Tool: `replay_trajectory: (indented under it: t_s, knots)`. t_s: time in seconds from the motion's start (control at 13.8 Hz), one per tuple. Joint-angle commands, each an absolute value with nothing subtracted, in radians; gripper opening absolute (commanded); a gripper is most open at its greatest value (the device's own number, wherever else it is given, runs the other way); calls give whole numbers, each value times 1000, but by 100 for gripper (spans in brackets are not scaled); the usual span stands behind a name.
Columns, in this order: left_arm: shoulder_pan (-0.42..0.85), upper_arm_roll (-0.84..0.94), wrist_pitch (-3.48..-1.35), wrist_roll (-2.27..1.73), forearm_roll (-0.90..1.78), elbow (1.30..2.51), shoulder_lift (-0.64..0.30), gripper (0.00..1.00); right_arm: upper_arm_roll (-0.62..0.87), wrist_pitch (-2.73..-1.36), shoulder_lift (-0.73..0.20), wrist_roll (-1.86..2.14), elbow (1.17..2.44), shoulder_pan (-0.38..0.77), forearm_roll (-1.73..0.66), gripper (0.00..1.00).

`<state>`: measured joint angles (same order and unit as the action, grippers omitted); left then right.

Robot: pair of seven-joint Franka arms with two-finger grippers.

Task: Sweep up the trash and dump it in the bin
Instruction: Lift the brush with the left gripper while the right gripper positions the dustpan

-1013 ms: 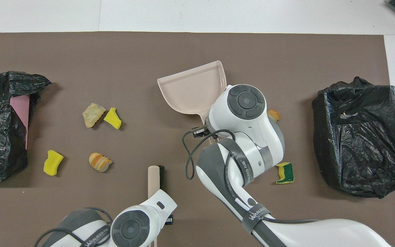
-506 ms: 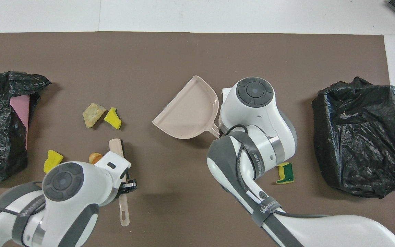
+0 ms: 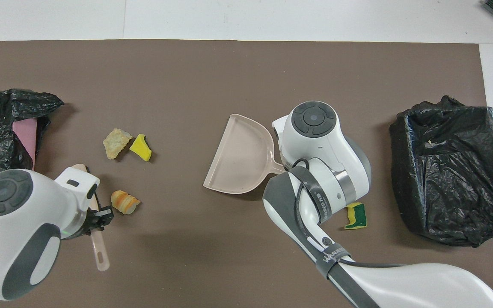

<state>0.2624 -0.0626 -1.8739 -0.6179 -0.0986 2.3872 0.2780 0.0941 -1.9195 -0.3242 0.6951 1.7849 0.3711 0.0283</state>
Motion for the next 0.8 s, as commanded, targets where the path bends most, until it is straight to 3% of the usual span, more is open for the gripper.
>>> replay_trajectory:
  t_s: [0.0,0.36,0.72]
  knots:
    - [119,-51,-1853,-612,-153,2393,291,0,104,-1948,-325,770,1796,348,58,0]
    - [-38,-51,-1859,-392,-173,2470,348,0,106,-1959,-331,844,1795,367,92,0]
    - [73,-46,-1910,-431,-88,2549,341,0,106,-1951,-319,936,1819,370,126,0]
